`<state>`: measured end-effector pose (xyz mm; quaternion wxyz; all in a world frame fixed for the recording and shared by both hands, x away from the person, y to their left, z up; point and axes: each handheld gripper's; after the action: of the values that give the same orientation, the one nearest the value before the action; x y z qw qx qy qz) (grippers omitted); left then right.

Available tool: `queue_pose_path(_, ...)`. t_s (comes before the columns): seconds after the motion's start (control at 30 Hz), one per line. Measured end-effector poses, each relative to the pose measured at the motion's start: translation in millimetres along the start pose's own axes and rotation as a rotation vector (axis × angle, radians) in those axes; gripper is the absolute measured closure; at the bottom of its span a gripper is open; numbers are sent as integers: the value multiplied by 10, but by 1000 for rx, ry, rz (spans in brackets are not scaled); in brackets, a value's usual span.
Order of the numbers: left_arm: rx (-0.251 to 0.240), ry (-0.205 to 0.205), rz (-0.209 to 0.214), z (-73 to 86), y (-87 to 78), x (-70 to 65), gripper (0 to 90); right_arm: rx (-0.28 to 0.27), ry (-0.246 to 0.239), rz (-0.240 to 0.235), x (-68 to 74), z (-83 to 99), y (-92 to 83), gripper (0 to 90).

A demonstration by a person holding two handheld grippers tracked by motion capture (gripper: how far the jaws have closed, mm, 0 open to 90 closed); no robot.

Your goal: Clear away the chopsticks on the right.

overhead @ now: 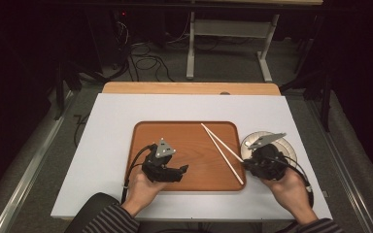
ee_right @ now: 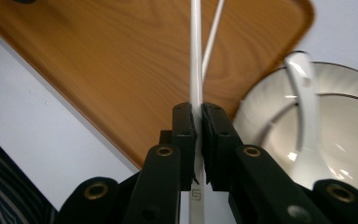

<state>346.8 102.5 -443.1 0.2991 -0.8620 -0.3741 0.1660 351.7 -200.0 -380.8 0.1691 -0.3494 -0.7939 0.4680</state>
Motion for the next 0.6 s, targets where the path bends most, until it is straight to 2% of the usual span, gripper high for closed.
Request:
queue_pose_path(0.17, -2, 1, 0, 1, -4, -4, 287, 52, 1, 1, 80, -90, 319, 859)
queue_pose_path(0.33, -2, 3, -2, 3, -9, 0, 287, 98, 43, -13, 83, -138, 585, 858)
queue_pose_path(0.47, -2, 7, -4, 6, -8, -11, 287, 121, 54, -4, 91, -159, 690, 857)
queue_pose_path(0.6, 2, 14, -8, 8, -8, -15, 286, 129, 43, 1, 124, -176, 774, 857)
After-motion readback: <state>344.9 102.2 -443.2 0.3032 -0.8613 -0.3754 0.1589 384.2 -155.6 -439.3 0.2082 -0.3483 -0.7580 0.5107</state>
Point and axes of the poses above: each handheld gripper's, and its own axes: y roughly forward along the jaws, z roughly out of its underside, x roughly to its left
